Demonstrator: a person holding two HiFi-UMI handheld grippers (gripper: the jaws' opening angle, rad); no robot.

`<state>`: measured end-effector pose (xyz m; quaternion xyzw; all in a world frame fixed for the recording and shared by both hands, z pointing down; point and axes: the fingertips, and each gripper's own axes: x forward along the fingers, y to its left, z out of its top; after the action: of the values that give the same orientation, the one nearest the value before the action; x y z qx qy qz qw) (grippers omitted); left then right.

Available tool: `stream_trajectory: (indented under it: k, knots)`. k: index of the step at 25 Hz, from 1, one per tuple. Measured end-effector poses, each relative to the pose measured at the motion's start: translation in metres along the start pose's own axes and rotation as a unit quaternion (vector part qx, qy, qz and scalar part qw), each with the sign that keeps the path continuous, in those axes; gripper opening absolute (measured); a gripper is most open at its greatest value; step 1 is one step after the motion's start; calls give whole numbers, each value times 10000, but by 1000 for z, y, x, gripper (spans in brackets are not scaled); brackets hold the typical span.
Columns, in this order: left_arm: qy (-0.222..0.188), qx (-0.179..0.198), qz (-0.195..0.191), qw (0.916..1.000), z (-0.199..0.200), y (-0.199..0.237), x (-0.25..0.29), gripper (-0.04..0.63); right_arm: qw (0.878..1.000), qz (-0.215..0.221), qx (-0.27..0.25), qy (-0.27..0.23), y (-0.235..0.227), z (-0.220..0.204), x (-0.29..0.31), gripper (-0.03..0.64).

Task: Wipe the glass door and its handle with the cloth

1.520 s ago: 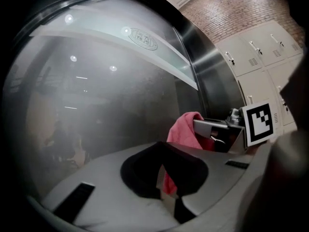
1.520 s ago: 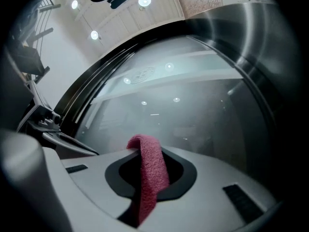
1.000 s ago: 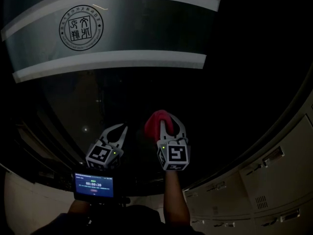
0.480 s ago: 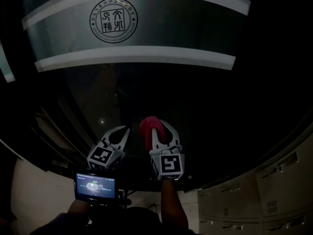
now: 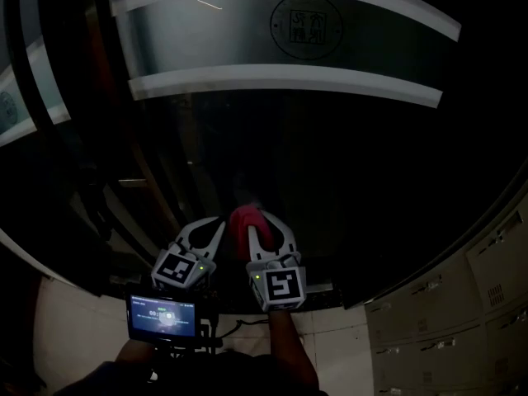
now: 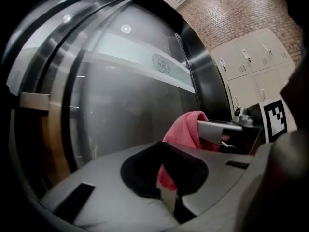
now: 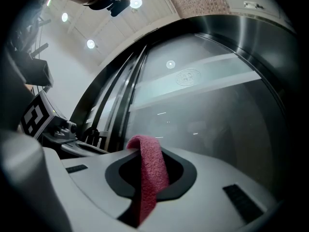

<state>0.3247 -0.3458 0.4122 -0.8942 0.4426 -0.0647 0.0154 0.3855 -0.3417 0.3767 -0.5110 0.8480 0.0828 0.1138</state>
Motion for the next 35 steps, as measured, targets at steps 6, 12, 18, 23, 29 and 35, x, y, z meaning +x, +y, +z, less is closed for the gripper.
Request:
stream_trajectory:
  k: [6, 12, 18, 23, 29, 35]
  knots:
    - [-74, -119, -52, 9999, -7, 51, -83, 12, 9999, 147, -39, 82, 106, 8, 10, 28]
    - [-110, -146, 153, 9997, -7, 75, -144, 12, 9988, 447, -169, 105, 173, 23, 9, 28]
    - [-151, -95, 578, 9982, -13, 82, -209, 12, 9961, 872, -146, -27, 232, 35, -8, 28]
    - [63, -206, 964, 9951, -32, 89, -267, 12, 9932, 1162, -36, -91, 280, 43, -23, 28]
    - [-39, -143, 958, 9953, -25, 85, -303, 12, 9902, 1396, -53, 5, 327, 45, -42, 28]
    - [-154, -14, 593, 9981, -16, 83, -313, 12, 9926, 1200, -188, -26, 347, 54, -39, 28]
